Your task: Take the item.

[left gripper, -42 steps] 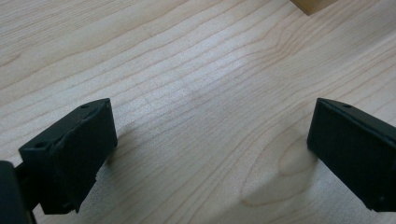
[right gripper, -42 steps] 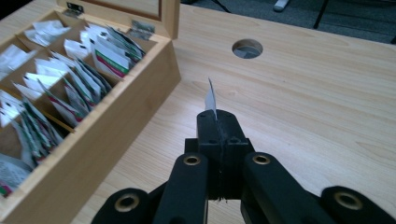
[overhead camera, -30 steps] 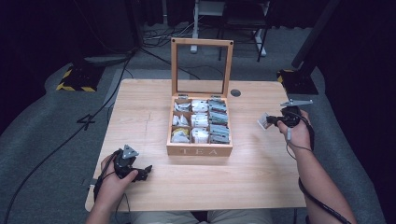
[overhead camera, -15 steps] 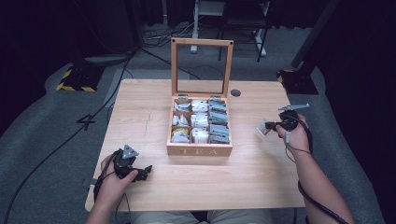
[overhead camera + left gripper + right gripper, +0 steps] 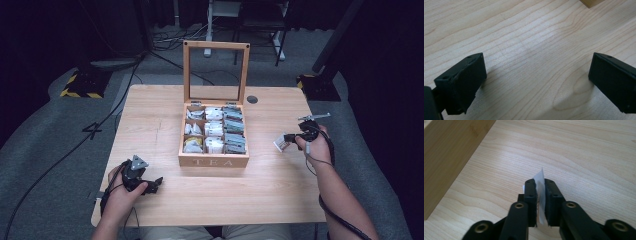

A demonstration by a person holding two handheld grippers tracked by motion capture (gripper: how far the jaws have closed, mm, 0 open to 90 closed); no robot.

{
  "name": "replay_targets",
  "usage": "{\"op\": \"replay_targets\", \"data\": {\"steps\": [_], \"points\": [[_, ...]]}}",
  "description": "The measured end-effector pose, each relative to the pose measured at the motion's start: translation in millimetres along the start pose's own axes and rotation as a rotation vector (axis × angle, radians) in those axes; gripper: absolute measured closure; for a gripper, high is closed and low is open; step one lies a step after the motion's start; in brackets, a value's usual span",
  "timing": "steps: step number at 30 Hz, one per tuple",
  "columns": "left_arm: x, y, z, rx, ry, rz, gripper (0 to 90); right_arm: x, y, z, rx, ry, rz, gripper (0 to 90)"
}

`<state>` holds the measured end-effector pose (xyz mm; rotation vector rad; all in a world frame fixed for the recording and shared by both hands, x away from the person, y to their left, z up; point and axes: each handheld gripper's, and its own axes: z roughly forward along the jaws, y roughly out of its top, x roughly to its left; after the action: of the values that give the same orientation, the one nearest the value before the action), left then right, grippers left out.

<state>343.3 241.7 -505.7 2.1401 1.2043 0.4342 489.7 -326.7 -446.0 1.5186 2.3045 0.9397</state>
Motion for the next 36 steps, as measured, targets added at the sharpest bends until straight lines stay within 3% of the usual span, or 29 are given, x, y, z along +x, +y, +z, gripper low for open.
{"op": "replay_targets", "data": {"steps": [2,3,4,9,18,26,36], "points": [[0.0,0.0,0.0,0.0,0.0,0.0,2.0,-1.6,-0.9,1.5,-0.007,0.003,-0.001,73.7],[0.1,0.0,0.0,0.001,0.0,0.0,2.0,-3.6,-1.8,3.2,-0.026,-0.001,0.006,63.3],[0.1,0.1,0.1,0.0,-0.001,0.0,2.0,-4.5,-2.3,3.7,-0.031,-0.005,0.005,59.1],[0.2,0.2,0.2,0.0,-0.001,0.0,1.9,-8.8,-4.9,5.4,-0.078,-0.03,0.008,47.2],[-0.3,-0.4,-0.5,-0.001,0.006,0.005,2.5,-6.7,-4.1,-5.3,-0.13,-0.032,-0.001,44.6],[-0.3,-0.4,-0.5,-0.001,0.006,0.005,2.4,16.8,-6.7,-34.9,-0.173,0.034,-0.078,44.0],[-0.2,-0.3,-0.6,0.001,0.004,0.005,2.4,41.9,-23.8,-54.9,-0.176,0.099,-0.127,44.0]]}}
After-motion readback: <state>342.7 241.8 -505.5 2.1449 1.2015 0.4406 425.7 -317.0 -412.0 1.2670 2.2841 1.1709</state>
